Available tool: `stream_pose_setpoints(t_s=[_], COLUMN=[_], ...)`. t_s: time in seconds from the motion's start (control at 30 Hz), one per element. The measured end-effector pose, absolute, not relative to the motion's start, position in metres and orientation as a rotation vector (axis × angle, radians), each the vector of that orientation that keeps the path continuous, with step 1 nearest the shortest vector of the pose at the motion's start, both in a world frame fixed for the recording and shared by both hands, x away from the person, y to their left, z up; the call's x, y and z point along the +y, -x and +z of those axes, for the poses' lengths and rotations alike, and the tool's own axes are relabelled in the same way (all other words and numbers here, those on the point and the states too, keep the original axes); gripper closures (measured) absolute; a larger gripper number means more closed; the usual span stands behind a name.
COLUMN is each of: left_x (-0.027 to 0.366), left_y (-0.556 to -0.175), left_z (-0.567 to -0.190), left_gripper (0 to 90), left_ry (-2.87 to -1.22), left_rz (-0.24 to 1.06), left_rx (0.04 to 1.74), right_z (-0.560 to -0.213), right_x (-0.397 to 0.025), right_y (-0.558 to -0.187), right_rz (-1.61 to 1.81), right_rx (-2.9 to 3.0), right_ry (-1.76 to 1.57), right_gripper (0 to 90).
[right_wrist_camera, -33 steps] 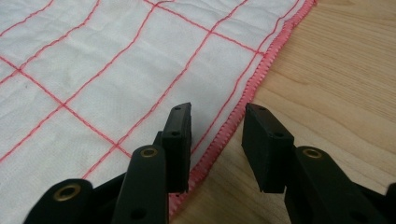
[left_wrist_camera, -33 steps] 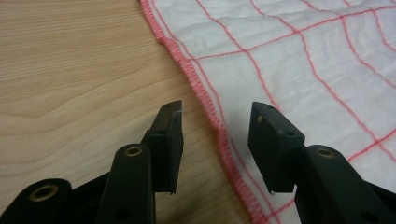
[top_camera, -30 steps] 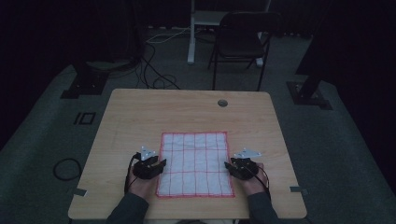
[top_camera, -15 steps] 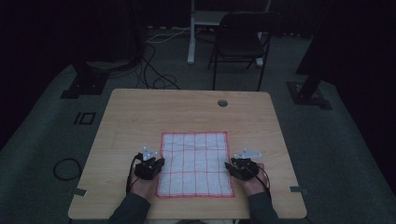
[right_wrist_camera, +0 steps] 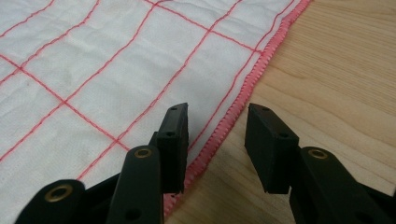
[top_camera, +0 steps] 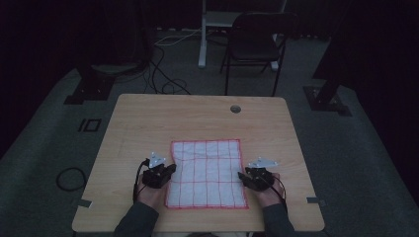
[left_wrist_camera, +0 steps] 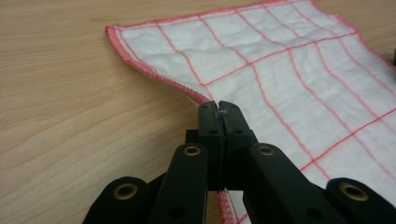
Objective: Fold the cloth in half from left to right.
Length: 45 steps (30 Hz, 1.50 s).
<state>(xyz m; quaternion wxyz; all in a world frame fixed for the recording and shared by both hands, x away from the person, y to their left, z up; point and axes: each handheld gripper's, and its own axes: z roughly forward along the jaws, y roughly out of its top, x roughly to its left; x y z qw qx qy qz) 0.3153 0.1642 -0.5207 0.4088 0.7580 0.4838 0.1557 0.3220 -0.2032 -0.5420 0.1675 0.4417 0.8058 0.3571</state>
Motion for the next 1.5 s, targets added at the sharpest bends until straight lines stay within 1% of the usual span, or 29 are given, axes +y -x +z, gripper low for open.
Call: stream_pose_setpoints(t_s=[0.53,0.93,1.5], left_x=[0.153,0.139,0.125], left_y=[-0.32,-0.327,-0.329], left_z=[-0.503,-0.487,-0.481], left_gripper=[90.0,90.0,90.0], left_ry=[-1.881,-1.869,-1.857], left_rz=[0.363,0.365,0.344], left_rx=[1.149,1.097,1.059], right_z=[-0.542,-0.542,-0.542], right_x=[-0.203,-0.204,-0.204], right_y=[-0.322,-0.322,-0.322], right_rz=[1.015,1.02,1.023], right_rx=[2.297,2.297,2.295], right_ry=[-1.252,-1.254,-1.256], right_gripper=[58.7,58.6,58.5])
